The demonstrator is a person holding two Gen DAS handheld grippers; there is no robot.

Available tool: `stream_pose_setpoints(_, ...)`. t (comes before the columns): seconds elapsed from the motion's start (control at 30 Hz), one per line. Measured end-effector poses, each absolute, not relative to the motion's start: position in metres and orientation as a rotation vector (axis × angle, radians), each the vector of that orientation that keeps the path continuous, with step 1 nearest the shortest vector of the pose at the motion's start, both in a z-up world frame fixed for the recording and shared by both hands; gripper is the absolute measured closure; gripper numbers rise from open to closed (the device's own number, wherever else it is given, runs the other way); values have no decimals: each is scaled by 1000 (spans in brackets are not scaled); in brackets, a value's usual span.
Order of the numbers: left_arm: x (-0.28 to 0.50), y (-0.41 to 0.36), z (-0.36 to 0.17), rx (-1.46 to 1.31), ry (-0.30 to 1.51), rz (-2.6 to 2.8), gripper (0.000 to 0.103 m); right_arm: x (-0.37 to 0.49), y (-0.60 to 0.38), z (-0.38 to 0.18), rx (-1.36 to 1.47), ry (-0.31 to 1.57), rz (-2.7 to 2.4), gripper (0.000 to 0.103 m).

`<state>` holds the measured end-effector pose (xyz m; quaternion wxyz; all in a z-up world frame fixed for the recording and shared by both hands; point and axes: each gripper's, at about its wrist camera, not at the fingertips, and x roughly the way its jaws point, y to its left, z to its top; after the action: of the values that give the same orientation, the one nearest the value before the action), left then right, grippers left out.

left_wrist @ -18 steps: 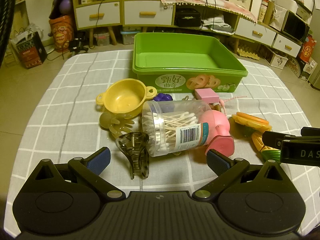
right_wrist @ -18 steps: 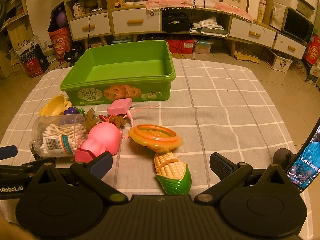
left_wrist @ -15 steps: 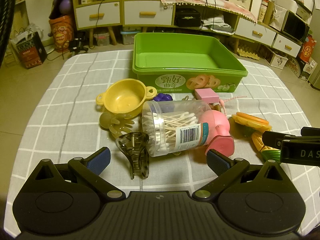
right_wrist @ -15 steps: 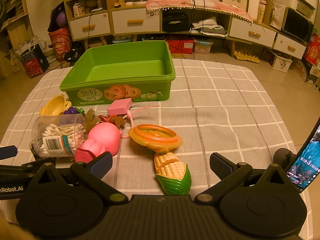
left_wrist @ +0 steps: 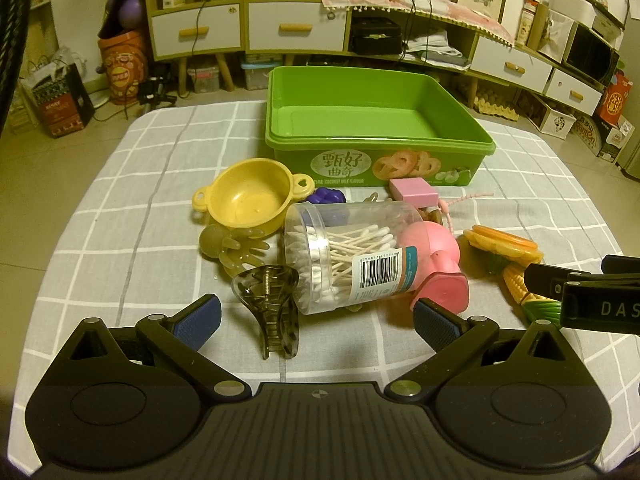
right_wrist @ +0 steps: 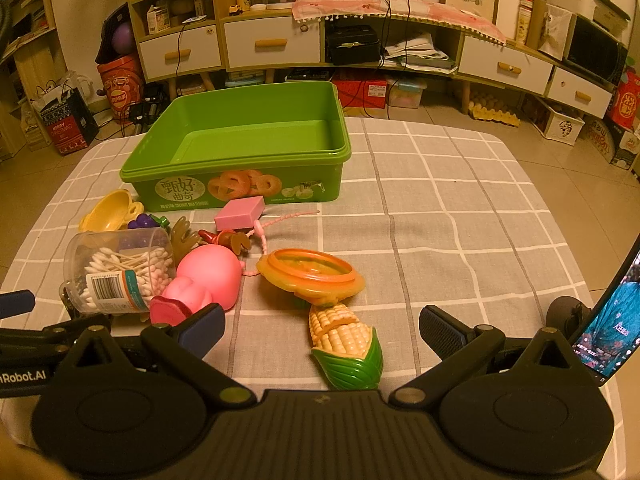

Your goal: Organize rigid objects

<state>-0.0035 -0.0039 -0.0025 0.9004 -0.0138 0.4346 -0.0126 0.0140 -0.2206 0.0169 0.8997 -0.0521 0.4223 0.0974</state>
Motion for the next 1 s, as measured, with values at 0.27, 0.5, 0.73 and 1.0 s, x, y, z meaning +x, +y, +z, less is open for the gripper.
stream_pose_setpoints(0.27, -3, -3, -2, -29, 898, -25, 2, 14, -221, 17, -108, 874, 202, 10)
stream_pose_setpoints(0.5, -4, -3, -2, -31, 890, -39, 2, 14, -221, 17, -107, 868, 204, 10)
stream_pose_setpoints(0.73, -9, -1, 4, -23, 804, -95, 2, 14, -230, 21, -76, 825, 217, 10)
stream_pose_setpoints(1.0, -5, 5, 0, -66, 753, -123, 3, 9, -244, 28, -8, 727, 318, 10)
